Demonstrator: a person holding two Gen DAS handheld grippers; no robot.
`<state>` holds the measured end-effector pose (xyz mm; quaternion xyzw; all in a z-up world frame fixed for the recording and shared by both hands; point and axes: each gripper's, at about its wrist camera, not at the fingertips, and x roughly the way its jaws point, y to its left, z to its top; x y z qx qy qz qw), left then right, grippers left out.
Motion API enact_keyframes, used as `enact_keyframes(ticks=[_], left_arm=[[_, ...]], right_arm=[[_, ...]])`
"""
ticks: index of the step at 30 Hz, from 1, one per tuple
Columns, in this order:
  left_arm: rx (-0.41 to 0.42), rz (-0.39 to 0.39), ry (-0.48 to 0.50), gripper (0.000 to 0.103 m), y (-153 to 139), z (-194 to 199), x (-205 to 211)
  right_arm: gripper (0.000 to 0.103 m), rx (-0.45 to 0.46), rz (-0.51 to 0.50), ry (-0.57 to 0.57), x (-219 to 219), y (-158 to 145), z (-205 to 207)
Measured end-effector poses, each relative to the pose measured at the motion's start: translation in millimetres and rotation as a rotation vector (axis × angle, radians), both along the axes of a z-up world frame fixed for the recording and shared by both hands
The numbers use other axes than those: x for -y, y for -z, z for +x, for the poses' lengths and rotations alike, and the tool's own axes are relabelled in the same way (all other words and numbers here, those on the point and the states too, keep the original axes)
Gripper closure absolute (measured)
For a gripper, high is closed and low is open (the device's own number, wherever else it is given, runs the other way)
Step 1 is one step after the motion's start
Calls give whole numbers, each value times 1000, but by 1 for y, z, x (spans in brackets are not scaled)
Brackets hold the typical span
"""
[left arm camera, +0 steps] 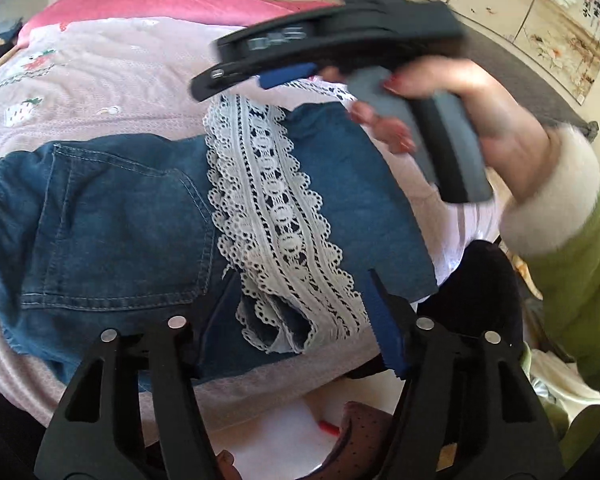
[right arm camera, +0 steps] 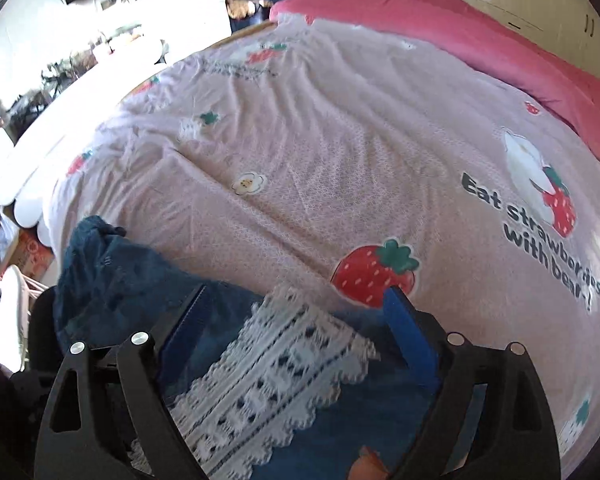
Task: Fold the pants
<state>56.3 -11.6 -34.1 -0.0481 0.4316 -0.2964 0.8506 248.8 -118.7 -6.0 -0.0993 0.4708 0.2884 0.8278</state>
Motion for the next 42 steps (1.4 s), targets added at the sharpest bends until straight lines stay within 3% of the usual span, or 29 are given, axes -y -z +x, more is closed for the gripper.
enact_keyframes(ticks=[3,5,10,14,17,19,24,27,29,32,35,37,39,42], left_arm=[[4,3,0,56,0,-2,2],[-1,0,0,56,2,-1,3],[-18,0,-1,56,7,0,3],[-19,1,-5,56,5,0,3],[-7,30,-19,56,5,-1,5],[2,71,-35,56,5,-2,6],[-10,76,-26,56,8,-5,11],[-8,94,-8,56,12,-8,19],[-12,97,-10,56,13,-7,21],[-9,78,-16,56,8,-7,16],[46,58,-41,51,-12,-10,4],[99,39,-72,42,-30,-9,-2],[118,11,-75,40,-37,-3,-4],[147,19,-38,40,-39,1,22]], right_arm=[[39,-61,-32,-24,-6,13,12],[75,-96,-29,-44,-7,20,13],[87,-63,29,-51,0,9,-3],[88,-24,143,-69,7,-20,-16],[88,29,163,-118,-4,-38,-20],[88,28,122,-117,-12,-33,-13],[86,15,-95,-101,-30,12,2],[69,13,-94,-71,-23,25,3],[49,20,-53,-57,-15,19,2],[45,65,65,-22,14,-10,-7],[36,138,152,39,51,-40,-24],[36,176,179,76,76,-51,-37],[37,189,185,113,97,-55,-45],[53,130,177,158,108,-46,-50]])
